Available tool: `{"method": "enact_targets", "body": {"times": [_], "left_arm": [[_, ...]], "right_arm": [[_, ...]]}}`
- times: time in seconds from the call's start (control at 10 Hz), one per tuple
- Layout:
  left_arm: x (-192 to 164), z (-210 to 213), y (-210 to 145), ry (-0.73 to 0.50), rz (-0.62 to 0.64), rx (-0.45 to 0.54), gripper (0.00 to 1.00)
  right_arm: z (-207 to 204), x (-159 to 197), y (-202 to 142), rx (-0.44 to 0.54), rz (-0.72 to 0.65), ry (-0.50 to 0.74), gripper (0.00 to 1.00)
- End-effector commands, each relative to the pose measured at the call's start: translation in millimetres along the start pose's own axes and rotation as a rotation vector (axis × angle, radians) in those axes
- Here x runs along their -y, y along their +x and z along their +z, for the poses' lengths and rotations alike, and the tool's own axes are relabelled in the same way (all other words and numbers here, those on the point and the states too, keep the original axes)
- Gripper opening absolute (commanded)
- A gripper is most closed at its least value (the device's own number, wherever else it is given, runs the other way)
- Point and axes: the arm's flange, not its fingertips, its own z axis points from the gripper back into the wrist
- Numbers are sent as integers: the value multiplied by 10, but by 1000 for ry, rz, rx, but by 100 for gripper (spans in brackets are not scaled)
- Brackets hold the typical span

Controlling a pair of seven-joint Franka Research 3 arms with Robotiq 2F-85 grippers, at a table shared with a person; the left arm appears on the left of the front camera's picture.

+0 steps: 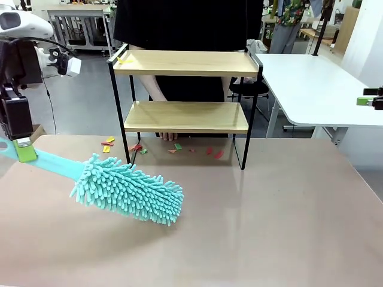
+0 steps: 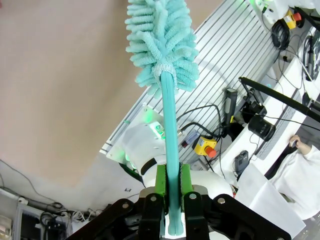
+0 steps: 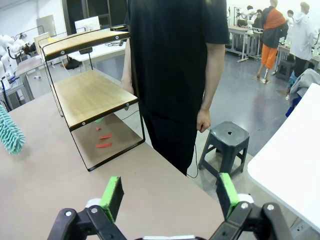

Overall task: Clean the shelf.
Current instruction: Clean the specific section of the Shelf indicated by the human with the Duster.

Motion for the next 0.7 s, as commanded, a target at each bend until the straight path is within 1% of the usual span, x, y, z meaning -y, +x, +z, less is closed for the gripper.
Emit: {"method": "enact_targets", "body": {"times": [0.0, 0.2, 0.4, 0.6], "left_arm": [[18, -5, -38, -21, 7, 15, 13], [0, 0, 0, 0, 0, 0, 13], [184, -124, 152, -48, 49, 108, 13], [437, -305, 384, -82, 139, 197, 13]], "right_arm": [[-13, -9, 26, 3, 4, 2, 100], [-13, -9, 26, 3, 4, 2, 100], [-13, -9, 26, 3, 4, 2, 100], [-13, -9, 26, 3, 4, 2, 100]]}}
